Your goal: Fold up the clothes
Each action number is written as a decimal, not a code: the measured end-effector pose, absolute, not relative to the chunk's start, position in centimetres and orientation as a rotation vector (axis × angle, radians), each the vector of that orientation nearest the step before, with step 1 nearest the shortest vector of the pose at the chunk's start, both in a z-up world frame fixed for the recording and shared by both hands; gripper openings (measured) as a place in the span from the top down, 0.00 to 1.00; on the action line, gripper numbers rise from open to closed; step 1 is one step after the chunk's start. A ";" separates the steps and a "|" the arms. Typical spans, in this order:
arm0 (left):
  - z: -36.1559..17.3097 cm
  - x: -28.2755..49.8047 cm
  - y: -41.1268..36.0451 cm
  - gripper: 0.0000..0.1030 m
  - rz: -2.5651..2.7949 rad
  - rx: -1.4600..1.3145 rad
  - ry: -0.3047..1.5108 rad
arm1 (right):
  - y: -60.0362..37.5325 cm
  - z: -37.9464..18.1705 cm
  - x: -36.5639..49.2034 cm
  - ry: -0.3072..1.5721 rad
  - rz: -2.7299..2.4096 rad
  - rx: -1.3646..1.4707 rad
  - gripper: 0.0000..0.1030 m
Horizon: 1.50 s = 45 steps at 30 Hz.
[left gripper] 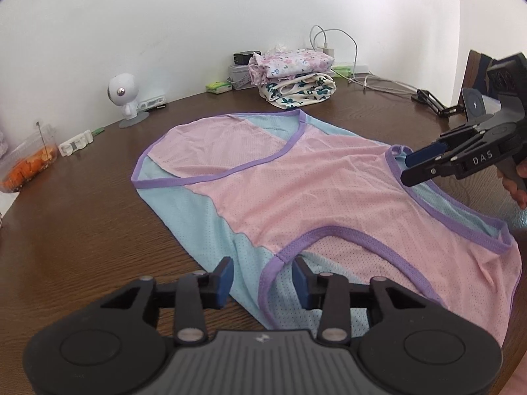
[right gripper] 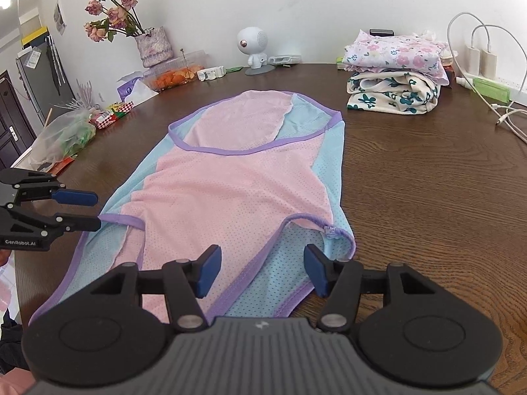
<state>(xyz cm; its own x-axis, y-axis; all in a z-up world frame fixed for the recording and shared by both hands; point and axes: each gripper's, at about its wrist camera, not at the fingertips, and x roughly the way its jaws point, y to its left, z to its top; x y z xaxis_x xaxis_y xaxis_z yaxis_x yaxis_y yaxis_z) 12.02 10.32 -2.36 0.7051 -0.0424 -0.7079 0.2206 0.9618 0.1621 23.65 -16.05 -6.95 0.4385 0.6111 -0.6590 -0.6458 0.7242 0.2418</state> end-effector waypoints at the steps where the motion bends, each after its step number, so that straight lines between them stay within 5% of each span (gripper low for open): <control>1: -2.6 12.2 10.1 0.62 -0.150 0.262 0.787 | -16.0 -7.0 23.6 0.799 0.782 -0.050 0.45; 4: -3.3 12.7 9.7 0.67 -0.147 0.306 0.810 | -15.8 -7.2 23.4 0.794 0.781 -0.057 0.44; 6: -3.8 13.2 9.4 0.97 -0.140 0.330 0.819 | -15.8 -7.2 23.3 0.791 0.780 -0.060 0.44; 7: -3.8 13.2 9.4 0.98 -0.133 0.331 0.817 | -15.8 -7.2 23.3 0.790 0.780 -0.061 0.44; 20: -3.4 10.6 13.4 0.97 -0.022 0.165 0.794 | -15.6 -7.3 22.9 0.765 0.766 -0.109 0.38; 23: -3.0 10.6 13.4 0.85 -0.018 0.155 0.777 | -15.4 -7.1 22.7 0.762 0.775 -0.117 0.35; 25: -2.3 10.1 13.3 0.58 -0.018 0.147 0.758 | -15.6 -6.6 22.3 0.744 0.785 -0.113 0.35; 28: -1.0 9.2 12.8 0.47 -0.038 0.124 0.710 | -16.3 -5.4 21.7 0.710 0.783 -0.097 0.35; 32: 0.6 8.3 10.4 0.52 -0.165 0.104 0.667 | -16.8 -4.1 19.8 0.726 0.845 -0.101 0.44; 35: 1.1 7.1 7.5 0.81 -0.345 0.126 0.679 | -17.6 -3.9 17.3 0.763 0.905 -0.132 0.57; 45: -0.7 3.2 3.1 0.83 -0.505 0.179 0.760 | -20.0 -4.6 12.1 0.844 1.016 -0.132 0.65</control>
